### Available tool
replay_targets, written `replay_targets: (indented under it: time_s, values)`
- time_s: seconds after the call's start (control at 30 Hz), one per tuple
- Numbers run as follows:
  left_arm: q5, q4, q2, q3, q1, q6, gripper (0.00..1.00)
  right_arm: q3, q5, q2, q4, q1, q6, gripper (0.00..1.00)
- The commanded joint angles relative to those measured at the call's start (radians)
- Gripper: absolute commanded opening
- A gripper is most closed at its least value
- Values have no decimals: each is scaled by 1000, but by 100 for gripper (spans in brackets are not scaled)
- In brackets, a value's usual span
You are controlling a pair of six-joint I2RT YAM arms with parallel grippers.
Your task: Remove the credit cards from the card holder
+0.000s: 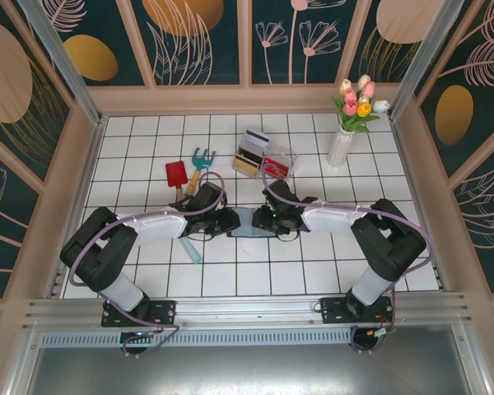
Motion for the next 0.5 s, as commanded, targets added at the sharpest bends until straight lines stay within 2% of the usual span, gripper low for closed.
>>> replay_targets:
  time_s: [0.0,0.2,0.4,0.47]
  values:
    - [-29,-32,19,19,-3,10,29,-9,9,44,-32,4,15,45]
    - [-29,-19,29,15,-3,-4,26,-18,12,47,-32,5,17,45]
    - [41,37,54,15,-4,-5,22,-20,7,52,-32,5,21,44]
    - [28,19,57,17,-4,0,22,-21,11,50,-34,5,23,44]
